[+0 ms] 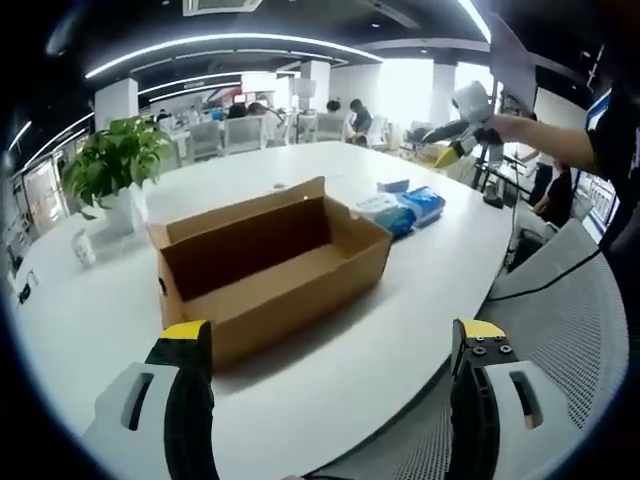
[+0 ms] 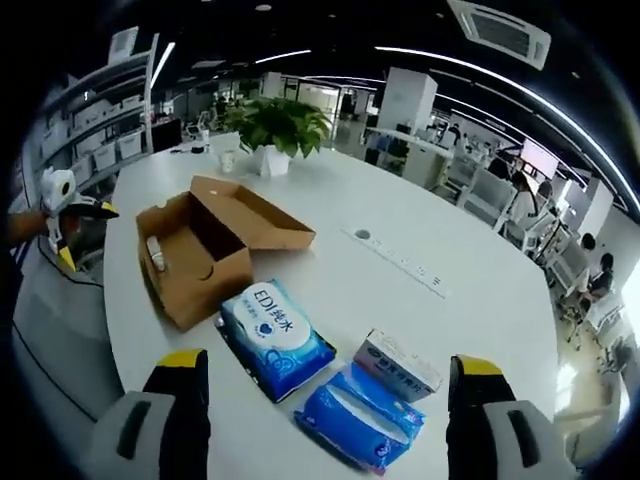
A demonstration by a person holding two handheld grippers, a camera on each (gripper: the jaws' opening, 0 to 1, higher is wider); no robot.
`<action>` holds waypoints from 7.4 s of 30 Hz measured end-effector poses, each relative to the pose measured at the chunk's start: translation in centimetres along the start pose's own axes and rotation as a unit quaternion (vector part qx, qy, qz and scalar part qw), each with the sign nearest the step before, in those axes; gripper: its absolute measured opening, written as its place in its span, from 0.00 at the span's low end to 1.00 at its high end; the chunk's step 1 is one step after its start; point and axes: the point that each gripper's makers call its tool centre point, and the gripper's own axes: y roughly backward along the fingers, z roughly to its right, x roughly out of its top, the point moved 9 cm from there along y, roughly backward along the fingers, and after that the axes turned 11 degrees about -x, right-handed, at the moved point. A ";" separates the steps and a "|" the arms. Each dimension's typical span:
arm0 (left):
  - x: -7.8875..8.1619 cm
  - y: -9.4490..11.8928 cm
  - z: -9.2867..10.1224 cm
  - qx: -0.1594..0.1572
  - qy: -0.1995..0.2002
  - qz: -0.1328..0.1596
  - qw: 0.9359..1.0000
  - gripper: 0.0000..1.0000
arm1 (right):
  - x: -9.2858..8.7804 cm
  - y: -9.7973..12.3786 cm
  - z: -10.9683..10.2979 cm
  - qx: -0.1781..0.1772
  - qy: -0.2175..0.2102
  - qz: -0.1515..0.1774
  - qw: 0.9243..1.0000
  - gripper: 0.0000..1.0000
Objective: Operate the shoe box by opening the lid, removing the specified soft item, and placing it in the target area until the item is outside and the box remains undamaged.
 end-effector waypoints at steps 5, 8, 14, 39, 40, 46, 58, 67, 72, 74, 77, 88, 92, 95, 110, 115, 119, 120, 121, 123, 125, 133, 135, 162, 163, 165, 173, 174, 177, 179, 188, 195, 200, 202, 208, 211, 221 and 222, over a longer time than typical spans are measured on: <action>0.9 0.2 -1.0 -0.002 -0.004 -0.001 1.000 0.99 | -0.5 1.6 -1.1 -0.006 -0.006 0.009 1.000 1.00; 1.4 0.2 -1.6 0.000 -0.010 -0.002 1.000 0.99 | -0.8 2.4 -1.8 -0.012 -0.008 0.011 1.000 1.00; 2.6 0.1 -2.4 -0.003 -0.029 -0.012 1.000 0.99 | -1.5 3.7 -3.3 -0.015 -0.011 0.018 1.000 1.00; 5.8 -0.9 -6.2 -0.020 -0.071 -0.051 0.996 0.99 | -3.8 7.3 -8.6 -0.032 -0.027 0.023 0.999 0.99; 6.0 -1.0 -6.4 -0.023 -0.074 -0.054 0.996 0.99 | -4.0 7.5 -8.6 -0.034 -0.028 0.022 0.999 0.99; 7.0 -1.2 -7.3 -0.034 -0.088 -0.072 0.993 0.98 | -4.4 8.0 -9.3 -0.037 -0.035 0.023 0.998 0.99; 7.6 -2.8 -9.2 -0.059 -0.106 -0.121 0.985 0.96 | -5.5 8.0 -11.8 -0.023 -0.053 0.026 0.998 0.99; 8.0 -4.1 -10.6 -0.074 -0.122 -0.152 0.978 0.90 | -5.5 8.2 -12.3 -0.029 -0.058 0.035 0.997 0.99; 8.1 -4.9 -11.0 -0.080 -0.130 -0.165 0.974 0.88 | -6.0 8.4 -12.1 -0.032 -0.055 0.029 0.998 0.99; 8.1 -5.1 -11.2 -0.081 -0.132 -0.168 0.973 0.87 | -6.3 8.4 -12.2 -0.034 -0.054 0.026 0.998 0.99; 8.0 -5.5 -11.5 -0.085 -0.135 -0.179 0.971 0.85 | -6.5 8.5 -12.4 -0.032 -0.055 0.031 0.998 0.98; 7.3 -7.5 -12.5 -0.114 -0.154 -0.238 0.952 0.76 | -7.1 8.2 -13.1 -0.012 -0.048 0.021 0.999 0.98; 6.9 -8.4 -13.1 -0.121 -0.165 -0.266 0.942 0.75 | -7.0 8.2 -13.3 0.000 -0.046 0.029 0.999 0.99; 6.2 -9.0 -13.2 -0.143 -0.164 -0.299 0.929 0.75 | -7.0 8.2 -13.2 0.000 -0.049 0.028 0.998 0.99; 5.9 -11.6 -13.9 -0.180 -0.198 -0.371 0.889 0.72 | -8.3 8.1 -13.2 -0.005 -0.066 0.012 0.998 0.99; 5.1 -12.2 -13.6 -0.194 -0.214 -0.399 0.870 0.72 | -8.6 8.0 -13.1 -0.008 -0.068 0.008 0.998 0.98; 4.4 -12.7 -13.4 -0.224 -0.239 -0.421 0.846 0.70 | -8.8 7.9 -13.1 -0.009 -0.069 0.005 0.998 0.98; 4.2 -12.8 -13.3 -0.226 -0.239 -0.426 0.843 0.69 | -8.9 7.9 -13.1 -0.009 -0.070 0.004 0.998 0.98; 4.1 -12.9 -13.3 -0.225 -0.239 -0.429 0.842 0.68 | -8.9 7.8 -13.1 -0.009 -0.070 0.003 0.997 0.98; 3.8 -13.1 -13.3 -0.229 -0.246 -0.436 0.835 0.67 | -8.9 7.8 -13.0 -0.011 -0.072 0.002 0.997 0.98; 3.5 -13.4 -13.5 -0.231 -0.252 -0.445 0.828 0.65 | -8.9 7.8 -12.9 -0.013 -0.072 0.001 0.997 0.98; 2.2 -13.9 -13.4 -0.247 -0.261 -0.470 0.806 0.60 | -9.1 7.9 -12.5 -0.023 -0.077 -0.002 0.997 0.97; 1.9 -14.0 -13.4 -0.252 -0.267 -0.470 0.803 0.58 | -9.1 7.9 -12.5 -0.024 -0.078 -0.002 0.997 0.96; 0.7 -14.0 -13.2 -0.252 -0.286 -0.455 0.805 0.26 | -9.4 7.9 -12.7 -0.026 -0.083 -0.005 0.996 0.94; 0.6 -13.9 -13.1 -0.252 -0.290 -0.454 0.804 0.26 | -9.4 7.9 -12.7 -0.025 -0.084 -0.004 0.996 0.94; 0.6 -13.9 -13.1 -0.250 -0.293 -0.453 0.804 0.25 | -9.4 7.9 -12.7 -0.025 -0.086 -0.003 0.996 0.94; 0.6 -13.8 -13.3 -0.219 -0.217 -0.450 0.838 0.23 | -9.5 7.9 -12.8 -0.023 -0.088 -0.003 0.996 0.94; 0.6 -13.8 -13.4 -0.215 -0.199 -0.451 0.843 0.23 | -9.5 7.9 -12.8 -0.023 -0.088 -0.003 0.996 0.94; 0.8 -13.8 -13.6 -0.208 -0.177 -0.446 0.852 0.21 | -9.5 7.9 -12.9 -0.023 -0.089 -0.002 0.996 0.94; 0.9 -13.8 -13.6 -0.202 -0.160 -0.449 0.856 0.20 | -9.5 7.9 -12.9 -0.023 -0.090 -0.002 0.996 0.94; 0.9 -13.6 -13.5 -0.198 -0.146 -0.451 0.858 0.18 | -9.5 8.1 -13.0 -0.024 -0.092 -0.001 0.996 0.93; 1.3 -13.1 -13.3 -0.195 -0.148 -0.450 0.859 0.17 | -9.5 8.2 -13.0 -0.024 -0.091 0.000 0.996 0.93; 1.9 -12.9 -13.1 -0.192 -0.154 -0.441 0.863 0.17 | -9.2 8.3 -13.0 -0.024 -0.096 0.007 0.995 0.92; 2.3 -12.8 -12.9 -0.191 -0.159 -0.438 0.864 0.17 | -9.1 8.3 -13.0 -0.023 -0.098 0.009 0.995 0.92; 3.4 -12.6 -12.5 -0.186 -0.169 -0.425 0.870 0.17 | -8.8 8.2 -13.2 -0.020 -0.099 0.012 0.995 0.92; 4.1 -12.4 -12.6 -0.180 -0.171 -0.417 0.874 0.17 | -8.5 8.2 -13.2 -0.020 -0.098 0.015 0.995 0.92; 5.6 -11.5 -12.3 -0.170 -0.188 -0.402 0.880 0.17 | -7.9 8.4 -13.5 -0.016 -0.119 0.028 0.992 0.90; 5.8 -11.3 -12.2 -0.169 -0.191 -0.399 0.881 0.17 | -7.8 8.4 -13.5 -0.017 -0.121 0.031 0.992 0.89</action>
